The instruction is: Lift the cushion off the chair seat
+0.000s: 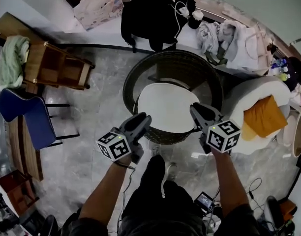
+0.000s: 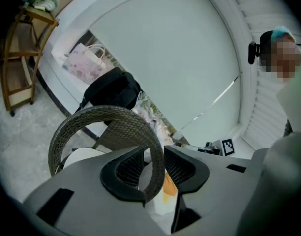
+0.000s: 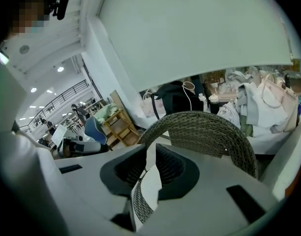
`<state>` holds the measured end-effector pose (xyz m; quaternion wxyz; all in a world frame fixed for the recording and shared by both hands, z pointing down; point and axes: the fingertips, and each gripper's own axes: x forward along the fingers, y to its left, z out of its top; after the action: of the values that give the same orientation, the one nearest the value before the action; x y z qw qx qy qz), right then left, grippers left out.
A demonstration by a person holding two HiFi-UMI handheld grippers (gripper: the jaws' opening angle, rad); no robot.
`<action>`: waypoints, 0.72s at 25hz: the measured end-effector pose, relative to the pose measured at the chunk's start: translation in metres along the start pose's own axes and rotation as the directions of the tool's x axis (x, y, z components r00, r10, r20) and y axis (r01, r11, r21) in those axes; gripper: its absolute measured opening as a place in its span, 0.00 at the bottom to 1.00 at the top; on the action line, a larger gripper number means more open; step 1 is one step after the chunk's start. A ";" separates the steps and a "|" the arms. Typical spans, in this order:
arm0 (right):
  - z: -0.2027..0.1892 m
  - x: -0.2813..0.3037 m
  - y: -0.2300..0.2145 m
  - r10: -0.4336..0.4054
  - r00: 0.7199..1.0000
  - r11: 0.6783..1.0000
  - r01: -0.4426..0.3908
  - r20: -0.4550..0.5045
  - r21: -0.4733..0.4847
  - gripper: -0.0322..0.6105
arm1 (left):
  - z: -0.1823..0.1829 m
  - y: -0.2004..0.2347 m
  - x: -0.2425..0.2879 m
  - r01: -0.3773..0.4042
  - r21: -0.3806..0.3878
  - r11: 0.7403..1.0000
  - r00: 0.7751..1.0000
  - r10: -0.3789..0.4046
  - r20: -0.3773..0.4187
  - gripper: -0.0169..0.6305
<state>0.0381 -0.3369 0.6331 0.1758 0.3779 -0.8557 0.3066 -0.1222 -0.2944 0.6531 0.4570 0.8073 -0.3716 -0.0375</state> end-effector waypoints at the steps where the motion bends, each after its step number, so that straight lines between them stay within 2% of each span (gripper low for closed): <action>1: -0.007 0.009 -0.009 -0.007 1.000 1.000 0.007 -0.014 0.000 0.08 | -0.008 0.014 0.004 -0.016 -0.010 1.000 1.000 0.016 -0.014 0.23; 2: -0.014 0.018 -0.018 -0.012 1.000 1.000 0.012 -0.029 -0.002 0.08 | -0.016 0.026 0.008 -0.030 -0.019 0.999 0.999 0.030 -0.027 0.24; 4: -0.027 0.037 -0.035 -0.021 0.998 1.000 0.021 -0.058 -0.002 0.22 | -0.029 0.050 0.015 -0.057 -0.031 0.998 0.997 0.055 -0.049 0.26; 10: -0.070 0.082 -0.086 -0.069 0.987 0.997 0.065 -0.147 -0.032 0.29 | -0.065 0.110 0.036 -0.133 -0.041 0.990 0.984 0.127 -0.123 0.34; 12: -0.088 0.097 -0.103 -0.088 0.978 0.996 0.080 -0.187 -0.046 0.30 | -0.078 0.129 0.041 -0.158 -0.043 0.986 0.977 0.150 -0.155 0.39; 18: -0.139 0.133 -0.158 -0.179 0.933 0.982 0.152 -0.314 -0.110 0.41 | -0.115 0.178 0.054 -0.226 -0.051 0.973 0.947 0.208 -0.245 0.48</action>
<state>0.0802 -0.4011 0.8702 0.3540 0.3858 -0.7928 0.3120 -0.1380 -0.3018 0.8709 0.5307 0.7416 -0.3991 0.0953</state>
